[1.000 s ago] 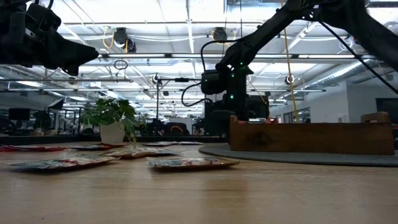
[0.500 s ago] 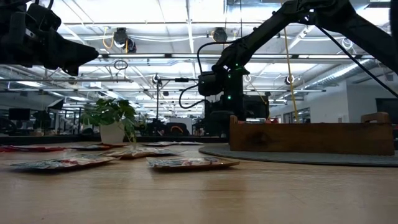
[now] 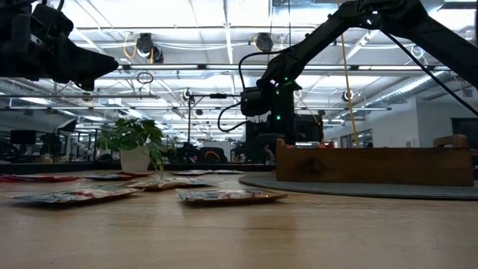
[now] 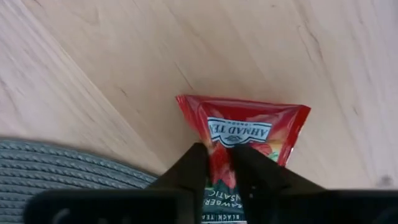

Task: Pick & Place Tea
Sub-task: Put the red tea bag into the left section of the wooden organizer

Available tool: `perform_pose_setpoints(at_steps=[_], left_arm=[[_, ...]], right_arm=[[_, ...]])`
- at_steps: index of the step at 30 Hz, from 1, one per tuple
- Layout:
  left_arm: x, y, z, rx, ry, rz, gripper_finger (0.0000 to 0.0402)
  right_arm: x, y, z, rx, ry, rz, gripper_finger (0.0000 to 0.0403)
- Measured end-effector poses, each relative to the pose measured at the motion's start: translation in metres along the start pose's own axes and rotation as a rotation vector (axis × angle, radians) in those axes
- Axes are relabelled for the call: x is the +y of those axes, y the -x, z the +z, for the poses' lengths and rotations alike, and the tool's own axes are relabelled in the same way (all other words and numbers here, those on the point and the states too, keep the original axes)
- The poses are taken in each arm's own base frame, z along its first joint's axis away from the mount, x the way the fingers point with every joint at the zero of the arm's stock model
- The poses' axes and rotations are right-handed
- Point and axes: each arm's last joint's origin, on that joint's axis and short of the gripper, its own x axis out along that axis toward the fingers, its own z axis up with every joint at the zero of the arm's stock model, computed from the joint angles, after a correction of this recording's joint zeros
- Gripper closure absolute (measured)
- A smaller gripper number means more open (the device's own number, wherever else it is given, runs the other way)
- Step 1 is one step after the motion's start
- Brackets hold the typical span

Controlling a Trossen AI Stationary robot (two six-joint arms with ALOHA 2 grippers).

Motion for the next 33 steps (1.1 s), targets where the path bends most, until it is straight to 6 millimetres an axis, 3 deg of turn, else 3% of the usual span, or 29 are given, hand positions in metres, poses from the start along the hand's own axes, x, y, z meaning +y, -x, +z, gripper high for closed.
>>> perform_pose_setpoints(at_steps=[4,9,15,19,27,33], left_arm=[[0.0,0.0,0.0,0.0,0.0,0.0,0.033],[0.0,0.0,0.0,0.0,0.0,0.0,0.033],[0.0,0.0,0.0,0.0,0.0,0.0,0.033],[0.0,0.0,0.0,0.0,0.0,0.0,0.033],[0.0,0.0,0.0,0.0,0.0,0.0,0.033],[0.0,0.0,0.0,0.0,0.0,0.0,0.033]], right_arm=[[0.0,0.0,0.0,0.002,0.05,0.004,0.0392],[0.0,0.01,-0.001,-0.03,0.084,0.003,0.04],[0.007,0.048,-0.009,-0.126,0.112,0.008,0.0403],[0.02,0.091,-0.021,-0.235,0.179,-0.003,0.0403],[0.065,0.146,-0.063,-0.315,0.402,-0.199,0.0402],[0.112,0.147,-0.108,-0.257,0.789,-0.389,0.0402]])
